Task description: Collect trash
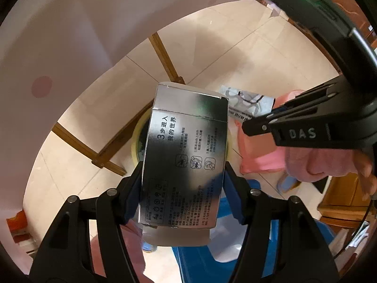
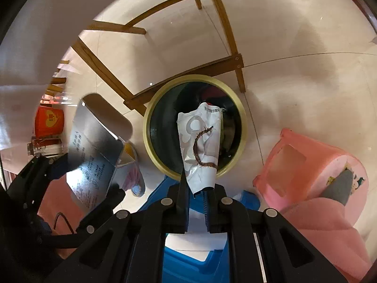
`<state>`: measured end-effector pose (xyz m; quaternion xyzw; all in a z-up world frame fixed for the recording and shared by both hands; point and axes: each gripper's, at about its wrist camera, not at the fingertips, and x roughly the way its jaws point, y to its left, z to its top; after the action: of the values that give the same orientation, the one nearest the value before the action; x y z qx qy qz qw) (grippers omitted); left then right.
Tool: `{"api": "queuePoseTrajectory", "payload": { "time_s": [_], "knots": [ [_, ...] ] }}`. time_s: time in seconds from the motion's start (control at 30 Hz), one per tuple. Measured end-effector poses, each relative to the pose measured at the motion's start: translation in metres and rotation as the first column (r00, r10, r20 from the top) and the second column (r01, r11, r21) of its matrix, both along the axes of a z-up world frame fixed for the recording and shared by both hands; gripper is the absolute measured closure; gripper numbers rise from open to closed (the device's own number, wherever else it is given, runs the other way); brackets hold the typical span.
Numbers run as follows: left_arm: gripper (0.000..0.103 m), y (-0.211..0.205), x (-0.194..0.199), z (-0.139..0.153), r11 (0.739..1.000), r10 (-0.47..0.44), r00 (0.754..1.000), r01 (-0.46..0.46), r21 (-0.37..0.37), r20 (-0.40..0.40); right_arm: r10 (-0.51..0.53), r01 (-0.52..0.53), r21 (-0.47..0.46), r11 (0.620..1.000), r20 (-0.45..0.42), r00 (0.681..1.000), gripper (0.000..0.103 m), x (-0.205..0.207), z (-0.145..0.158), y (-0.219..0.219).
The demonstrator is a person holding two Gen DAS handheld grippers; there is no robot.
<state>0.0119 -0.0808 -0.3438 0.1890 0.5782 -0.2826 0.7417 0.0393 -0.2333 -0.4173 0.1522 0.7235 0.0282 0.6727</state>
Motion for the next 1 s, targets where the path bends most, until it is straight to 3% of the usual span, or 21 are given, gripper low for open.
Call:
{"api": "queuePoseTrajectory", "payload": {
  "time_s": [0.27,0.4,0.47,0.53,0.63,0.73,1.0],
  "knots": [
    [0.044,-0.003,0.006,-0.013,0.998,-0.018,0.997,0.014,0.067,0.068,0.023,-0.023,0.004,1.0,-0.006,1.0,0.094,0.003,-0.016,0.008],
    [0.043,-0.003,0.007,-0.014,0.997,-0.009,0.996,0.002,0.077,0.089,0.008,-0.008,0.01,1.0,0.018,1.0,0.088,0.006,-0.017,0.006],
    [0.043,-0.007,0.007,-0.013,0.997,0.001,0.995,-0.009,0.077,0.096,-0.001,0.001,0.005,1.0,0.031,1.0,0.082,0.008,-0.014,0.006],
    [0.043,-0.005,0.008,-0.013,0.997,0.01,0.994,-0.018,0.071,0.108,-0.014,0.014,-0.004,1.0,0.054,0.998,0.068,0.01,-0.011,0.004],
    [0.041,-0.004,0.009,-0.013,0.998,0.022,0.995,-0.028,0.059,0.097,-0.029,0.031,-0.016,0.999,0.08,0.996,0.062,0.012,-0.007,0.001],
    [0.02,-0.004,0.01,-0.011,0.998,0.033,0.994,-0.039,0.055,0.105,-0.035,0.037,-0.018,0.999,0.077,0.996,0.059,0.012,-0.006,-0.001],
    [0.018,0.006,0.015,-0.003,0.998,0.047,0.992,-0.051,0.034,0.114,-0.048,0.051,-0.025,0.998,0.09,0.995,0.048,0.012,0.0,-0.002]
  ]
}}
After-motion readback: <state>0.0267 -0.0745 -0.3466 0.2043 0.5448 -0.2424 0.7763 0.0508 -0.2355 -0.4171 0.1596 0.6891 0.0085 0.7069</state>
